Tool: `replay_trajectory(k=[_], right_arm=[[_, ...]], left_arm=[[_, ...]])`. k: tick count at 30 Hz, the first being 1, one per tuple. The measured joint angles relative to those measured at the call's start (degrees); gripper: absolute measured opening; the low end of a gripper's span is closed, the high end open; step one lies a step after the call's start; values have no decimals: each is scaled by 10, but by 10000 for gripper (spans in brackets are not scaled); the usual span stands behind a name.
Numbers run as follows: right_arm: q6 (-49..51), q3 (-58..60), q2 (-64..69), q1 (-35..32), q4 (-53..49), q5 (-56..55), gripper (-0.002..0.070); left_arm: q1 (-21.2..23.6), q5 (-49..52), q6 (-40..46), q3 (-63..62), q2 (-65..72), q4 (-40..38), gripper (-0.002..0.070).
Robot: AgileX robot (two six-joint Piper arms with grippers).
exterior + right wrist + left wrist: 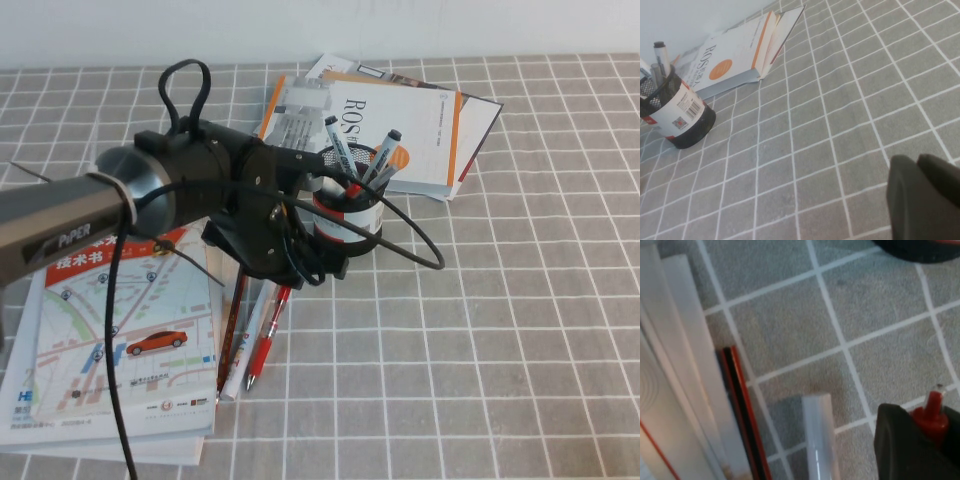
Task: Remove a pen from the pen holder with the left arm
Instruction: 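Take a marker out of the pen holder and lay it on the table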
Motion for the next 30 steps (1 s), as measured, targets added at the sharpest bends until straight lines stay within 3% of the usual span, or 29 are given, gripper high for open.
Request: replay_trajectory(k=[4, 12, 20, 25, 30], right_arm=[[0, 0, 0, 0, 0, 0, -13], [0, 0, 0, 0, 0, 0, -13], [0, 0, 0, 0, 0, 0, -13], [0, 0, 0, 0, 0, 0, -13], [0, 0, 0, 0, 0, 0, -13]], left_arm=[[3, -17, 9, -1, 10, 0, 111], [14, -22, -1, -3, 29, 0, 279], [2, -19, -19, -2, -24, 61, 301], [-37, -86, -16, 48, -146, 81, 251], [-59, -207, 32, 191, -278, 36, 53]])
